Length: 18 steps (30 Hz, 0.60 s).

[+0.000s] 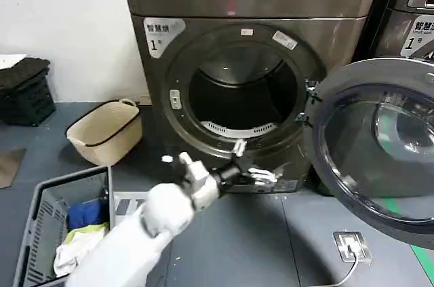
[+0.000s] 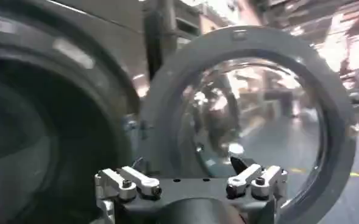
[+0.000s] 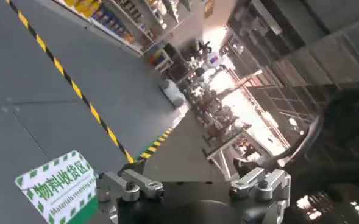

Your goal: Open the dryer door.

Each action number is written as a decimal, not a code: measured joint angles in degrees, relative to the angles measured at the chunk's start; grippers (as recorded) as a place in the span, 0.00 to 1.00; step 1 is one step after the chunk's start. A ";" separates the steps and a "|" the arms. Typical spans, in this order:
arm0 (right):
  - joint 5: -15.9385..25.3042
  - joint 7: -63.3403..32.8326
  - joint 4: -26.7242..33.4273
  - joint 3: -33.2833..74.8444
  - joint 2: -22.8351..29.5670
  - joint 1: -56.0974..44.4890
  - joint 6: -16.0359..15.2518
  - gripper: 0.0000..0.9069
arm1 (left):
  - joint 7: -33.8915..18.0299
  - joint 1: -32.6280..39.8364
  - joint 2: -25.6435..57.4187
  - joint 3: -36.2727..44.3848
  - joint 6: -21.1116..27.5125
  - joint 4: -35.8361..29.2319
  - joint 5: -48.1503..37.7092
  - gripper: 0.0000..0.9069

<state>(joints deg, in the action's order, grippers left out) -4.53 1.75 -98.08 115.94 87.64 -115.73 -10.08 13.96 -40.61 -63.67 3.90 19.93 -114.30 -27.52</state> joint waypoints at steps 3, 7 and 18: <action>-0.01 0.05 0.12 -0.46 -0.23 0.03 0.16 1.00 | -0.59 -4.07 2.40 -4.52 2.57 -3.22 0.53 1.00; -0.42 0.13 0.38 -1.37 -1.09 0.29 0.13 1.00 | -1.46 -9.95 4.93 -10.86 5.62 -6.55 -1.11 1.00; -0.80 1.16 -0.23 -2.37 -3.41 1.04 -0.43 1.00 | -7.61 -23.99 10.08 -30.47 15.20 -12.85 -11.87 1.00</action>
<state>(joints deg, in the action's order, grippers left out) -5.33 2.91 -98.31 113.57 84.23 -114.68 -10.51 6.35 -64.60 -53.59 -26.57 35.13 -127.15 -39.39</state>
